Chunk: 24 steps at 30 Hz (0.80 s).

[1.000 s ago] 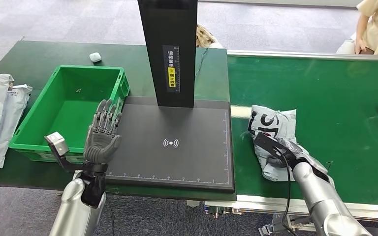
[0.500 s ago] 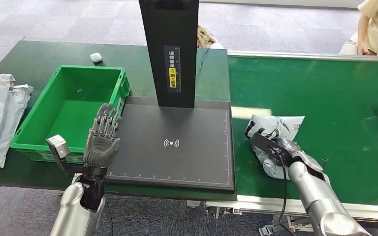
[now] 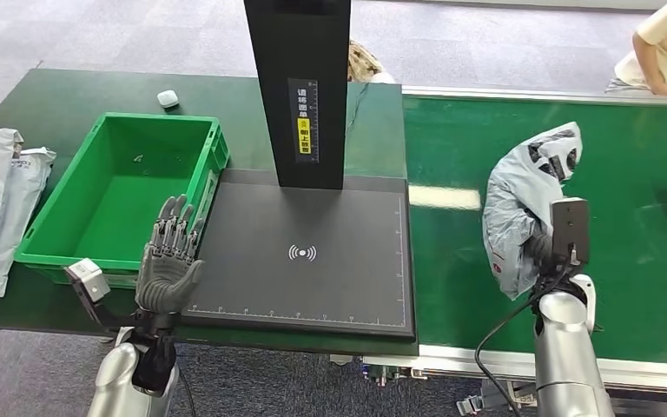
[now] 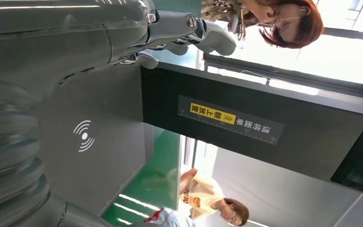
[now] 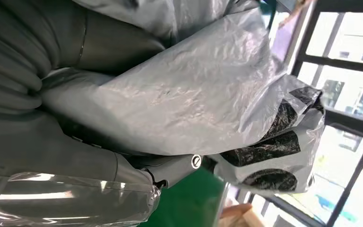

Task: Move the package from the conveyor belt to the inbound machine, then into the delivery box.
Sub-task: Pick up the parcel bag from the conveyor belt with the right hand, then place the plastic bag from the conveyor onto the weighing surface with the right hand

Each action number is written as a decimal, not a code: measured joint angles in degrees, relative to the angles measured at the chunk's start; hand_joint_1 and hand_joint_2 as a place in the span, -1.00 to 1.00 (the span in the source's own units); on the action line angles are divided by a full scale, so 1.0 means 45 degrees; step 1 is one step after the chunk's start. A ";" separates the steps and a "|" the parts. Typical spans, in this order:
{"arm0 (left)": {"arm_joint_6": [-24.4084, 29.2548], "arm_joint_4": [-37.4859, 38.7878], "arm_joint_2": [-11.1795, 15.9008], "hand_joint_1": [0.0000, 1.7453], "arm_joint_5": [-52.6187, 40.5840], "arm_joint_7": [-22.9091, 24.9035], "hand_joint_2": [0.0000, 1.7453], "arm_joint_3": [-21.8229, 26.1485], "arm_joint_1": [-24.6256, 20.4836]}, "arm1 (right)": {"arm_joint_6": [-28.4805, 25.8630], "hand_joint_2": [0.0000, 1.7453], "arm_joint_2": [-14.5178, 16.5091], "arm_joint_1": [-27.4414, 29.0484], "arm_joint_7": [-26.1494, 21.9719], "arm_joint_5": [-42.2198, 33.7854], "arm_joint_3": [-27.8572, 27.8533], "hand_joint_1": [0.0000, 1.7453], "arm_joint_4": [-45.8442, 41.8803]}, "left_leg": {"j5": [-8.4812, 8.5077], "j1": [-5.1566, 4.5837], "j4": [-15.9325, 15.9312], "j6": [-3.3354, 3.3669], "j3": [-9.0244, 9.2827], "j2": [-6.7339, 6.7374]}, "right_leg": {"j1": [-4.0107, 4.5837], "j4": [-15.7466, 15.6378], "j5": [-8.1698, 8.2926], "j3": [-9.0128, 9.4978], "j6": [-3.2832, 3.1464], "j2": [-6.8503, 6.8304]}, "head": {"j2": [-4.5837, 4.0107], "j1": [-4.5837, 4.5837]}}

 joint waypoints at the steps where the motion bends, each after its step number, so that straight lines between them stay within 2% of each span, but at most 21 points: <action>1: 0.0015 0.0000 -0.0016 -1.00 0.0000 -0.0001 1.00 0.0000 0.0001 | -0.0004 1.00 0.0051 0.0074 -0.0017 -0.0035 -0.0153 1.00 -0.0195 | 0.0000 0.0000 0.0000 0.0000 0.0000 0.0002 | -0.0003 0.0000 0.0000 -0.0001 0.0001 0.0003 | 0.0000 0.0000; 4: 0.0046 0.0000 -0.0042 -1.00 0.0001 -0.0010 1.00 0.0000 0.0001 | -0.0072 1.00 0.0194 0.0287 -0.0250 -0.0523 -0.0489 1.00 -0.0629 | 0.0000 -0.0001 0.0000 0.0001 -0.0001 0.0005 | -0.0011 0.0000 0.0002 -0.0005 0.0002 0.0005 | 0.0000 0.0000; 11: 0.0074 0.0005 -0.0057 -1.00 0.0001 -0.0198 1.00 -0.0037 -0.0020 | -0.0397 1.00 0.0808 0.0981 -0.2007 -0.4634 -0.1252 1.00 -0.2616 | 0.0000 -0.0001 -0.0001 0.0001 -0.0005 0.0002 | -0.0009 0.0000 0.0000 -0.0015 0.0000 0.0003 | 0.0000 -0.0001; 14: 0.0147 0.0019 -0.0063 -1.00 0.0019 -0.0304 1.00 -0.0062 -0.0085 | -0.0826 1.00 0.1050 0.1226 -0.2428 -0.5740 -0.1372 1.00 -0.3794 | 0.0000 -0.0001 -0.0004 0.0000 -0.0008 0.0007 | -0.0009 0.0000 0.0000 -0.0023 0.0000 0.0012 | 0.0000 0.0000; 19: 0.0153 0.0029 -0.0065 -1.00 0.0080 -0.0407 1.00 -0.0080 -0.0191 | -0.1177 1.00 0.1290 0.1346 -0.2938 -0.6593 -0.1390 1.00 -0.5572 | 0.0000 -0.0001 -0.0005 0.0000 -0.0006 0.0013 | -0.0009 0.0000 0.0001 -0.0025 0.0000 0.0016 | 0.0000 0.0000; 24: 0.0151 0.0034 -0.0068 -1.00 0.0102 -0.0435 1.00 -0.0092 -0.0217 | -0.1175 1.00 0.1378 0.1414 -0.2979 -0.6634 -0.1393 1.00 -0.6348 | 0.0000 0.0000 -0.0004 0.0001 -0.0006 0.0014 | -0.0011 0.0000 0.0002 -0.0024 0.0001 0.0016 | 0.0000 0.0000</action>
